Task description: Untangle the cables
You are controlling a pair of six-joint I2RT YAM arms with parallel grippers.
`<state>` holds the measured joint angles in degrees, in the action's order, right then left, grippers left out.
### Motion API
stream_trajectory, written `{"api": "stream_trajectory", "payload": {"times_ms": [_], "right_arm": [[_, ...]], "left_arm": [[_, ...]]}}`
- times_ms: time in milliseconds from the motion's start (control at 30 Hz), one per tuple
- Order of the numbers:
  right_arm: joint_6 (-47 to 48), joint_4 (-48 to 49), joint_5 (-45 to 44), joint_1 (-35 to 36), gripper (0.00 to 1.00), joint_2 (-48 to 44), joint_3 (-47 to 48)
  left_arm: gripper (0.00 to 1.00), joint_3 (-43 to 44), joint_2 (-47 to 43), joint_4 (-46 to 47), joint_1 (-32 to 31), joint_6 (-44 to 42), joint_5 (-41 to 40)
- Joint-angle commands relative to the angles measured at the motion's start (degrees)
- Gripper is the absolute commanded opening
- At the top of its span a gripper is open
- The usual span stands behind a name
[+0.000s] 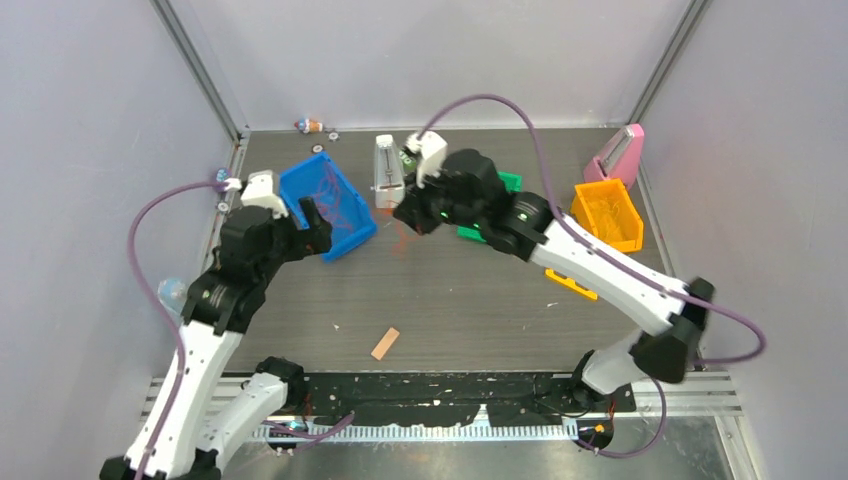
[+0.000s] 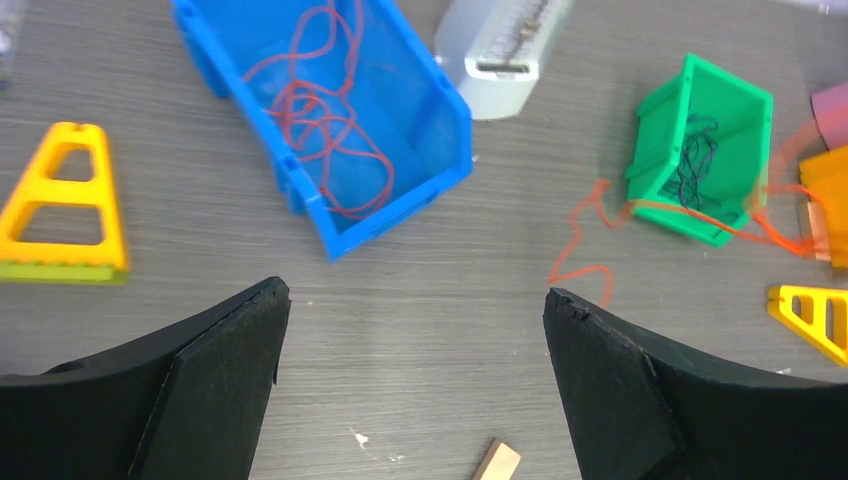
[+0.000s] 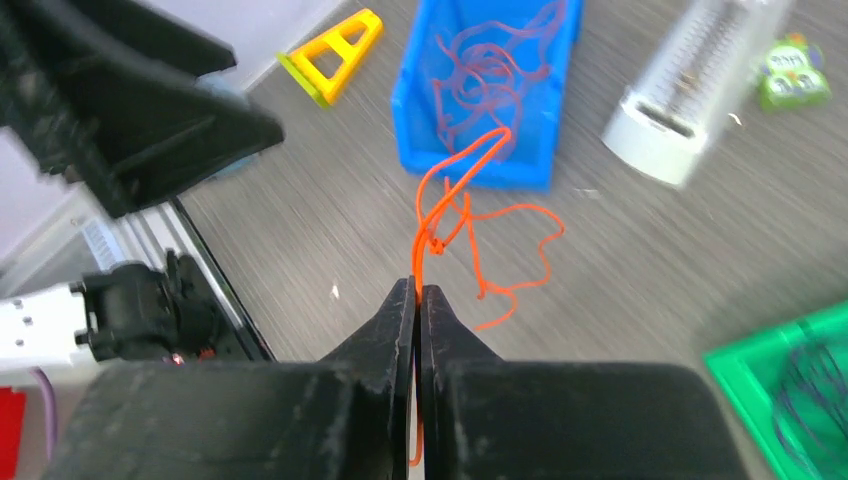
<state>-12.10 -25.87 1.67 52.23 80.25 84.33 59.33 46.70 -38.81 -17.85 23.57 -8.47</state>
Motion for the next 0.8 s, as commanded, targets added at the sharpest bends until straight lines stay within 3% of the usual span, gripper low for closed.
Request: {"api": "stream_trajectory", "payload": {"times_ms": [0,167,300,433,500,533,600,767], "right_arm": [[0.64,6.57,5.27,0.91,0.05,11.4,12.89],[0.52,4.07,5.84,0.99,0.05,27.44,32.09],[1.27,3.56,2.94,0.95,0.06,39.79,46.91],[2.98,9.01,-4.44,0.96,0.09,48.68,53.39],[4.62,11.88,-6.96,0.98,0.24,51.09,54.04],[5.15,12.15,-5.5,0.96,0.58,51.74,55.2],[5.9,10.79,-1.82,0.95,0.93,52.99,56.65],[7.43,12.34,-1.12,0.68,0.98,44.17,46.13]], "left_arm": [[1.0,-0.12,-7.81,-4.11,1.23,-1.92,-9.36],[1.0,1.73,-12.45,-8.09,1.32,-4.5,-20.19],[1.0,0.31,-14.77,-7.78,1.32,-5.18,-22.17],[1.0,-0.72,-14.7,-7.78,1.32,-5.2,-21.84],[1.0,-1.13,-14.27,-7.86,1.32,-5.29,-21.55],[1.0,-1.19,-14.08,-8.05,1.32,-5.29,-21.51],[1.0,-1.52,-13.98,-7.98,1.32,-5.37,-21.61],[1.0,-2.76,-13.64,-6.33,1.32,-5.25,-19.23]]}}
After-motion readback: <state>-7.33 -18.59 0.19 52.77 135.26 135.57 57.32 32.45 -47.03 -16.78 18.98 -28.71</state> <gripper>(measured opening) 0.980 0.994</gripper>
